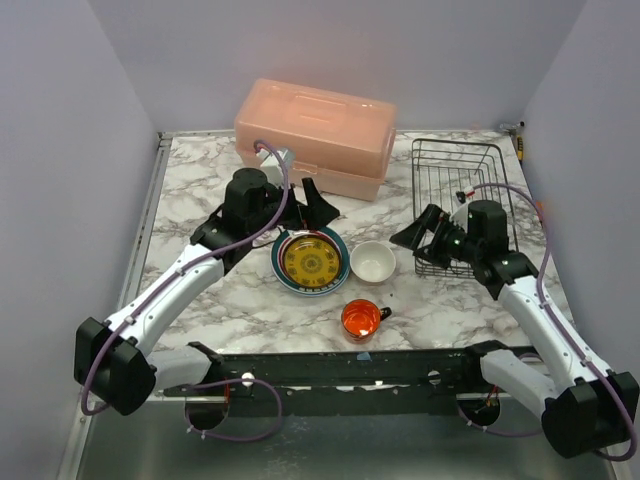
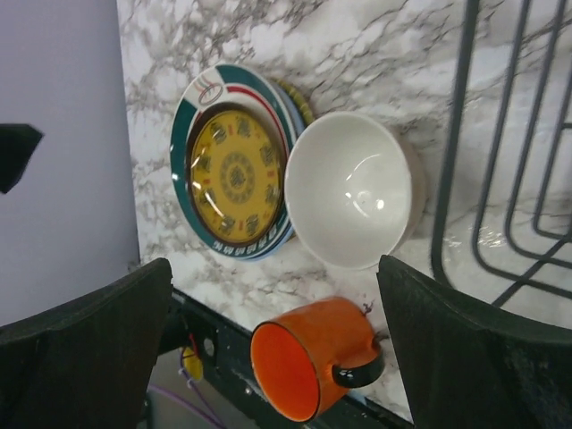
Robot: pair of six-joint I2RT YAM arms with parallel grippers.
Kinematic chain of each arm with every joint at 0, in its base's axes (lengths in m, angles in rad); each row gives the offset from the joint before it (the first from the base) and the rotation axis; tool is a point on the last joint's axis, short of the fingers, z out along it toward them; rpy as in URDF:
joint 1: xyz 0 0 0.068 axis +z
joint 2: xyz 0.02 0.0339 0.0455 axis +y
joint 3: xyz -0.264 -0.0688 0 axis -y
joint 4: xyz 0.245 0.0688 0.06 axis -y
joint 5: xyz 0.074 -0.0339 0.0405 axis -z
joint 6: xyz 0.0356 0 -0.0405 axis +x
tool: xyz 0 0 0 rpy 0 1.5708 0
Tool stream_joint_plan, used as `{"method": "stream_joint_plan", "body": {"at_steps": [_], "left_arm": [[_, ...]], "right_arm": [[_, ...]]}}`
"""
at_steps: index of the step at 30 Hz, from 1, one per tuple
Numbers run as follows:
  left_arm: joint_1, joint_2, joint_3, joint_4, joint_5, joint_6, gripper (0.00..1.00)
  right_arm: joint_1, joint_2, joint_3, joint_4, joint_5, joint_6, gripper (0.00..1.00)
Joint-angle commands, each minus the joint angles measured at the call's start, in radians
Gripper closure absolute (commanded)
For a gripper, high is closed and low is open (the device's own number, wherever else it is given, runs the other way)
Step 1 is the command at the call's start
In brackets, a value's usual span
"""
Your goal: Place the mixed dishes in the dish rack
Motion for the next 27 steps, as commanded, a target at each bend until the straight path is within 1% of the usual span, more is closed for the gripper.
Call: {"method": "stream_joint_plan", "body": {"at_steps": [1,4,8,11,13,16,17,19,23,27], "left_arm": [[-0.003,0.073,0.035,-0.094,0.096,-0.087,0.06],[-0.006,0.12,0.055,-0.115,0.125,-0.098,0.1],[-0.029,0.15,0.064,-0.132,0.104,-0.075,0.11],[-0.071,0.17,0.083,-0.178,0.057,-0.035,0.11],[-0.101,0.189,0.098,-0.231,0.022,-0.037,0.11],[-0.126,0.213,0.103,-0.286,0.056,-0.079,0.16],[-0.137,0.214,0.094,-0.3,0.066,-0.09,0.18],[-0.169,0.202,0.05,-0.302,0.06,-0.102,0.19],[-0.265,0.157,-0.059,-0.27,-0.026,-0.113,0.21],[-0.374,0.126,-0.132,-0.264,-0.203,-0.121,0.23]], "right_arm": [[0.06,-0.068,-0.023,0.071,-0.038,0.107,0.0],[0.086,-0.09,-0.086,0.121,-0.067,0.172,0.0],[0.107,-0.132,-0.161,0.146,-0.057,0.22,0.0],[0.107,-0.156,-0.161,0.096,-0.041,0.202,0.0],[0.107,-0.175,-0.138,0.041,-0.016,0.181,0.0],[0.107,-0.206,-0.097,-0.035,0.037,0.154,0.0],[0.107,-0.22,-0.088,-0.057,0.064,0.149,0.0],[0.107,-0.242,-0.073,-0.086,0.099,0.132,0.0],[0.107,-0.259,-0.077,-0.091,0.103,0.113,0.0],[0.107,-0.252,-0.098,-0.075,0.071,0.107,0.0]]}}
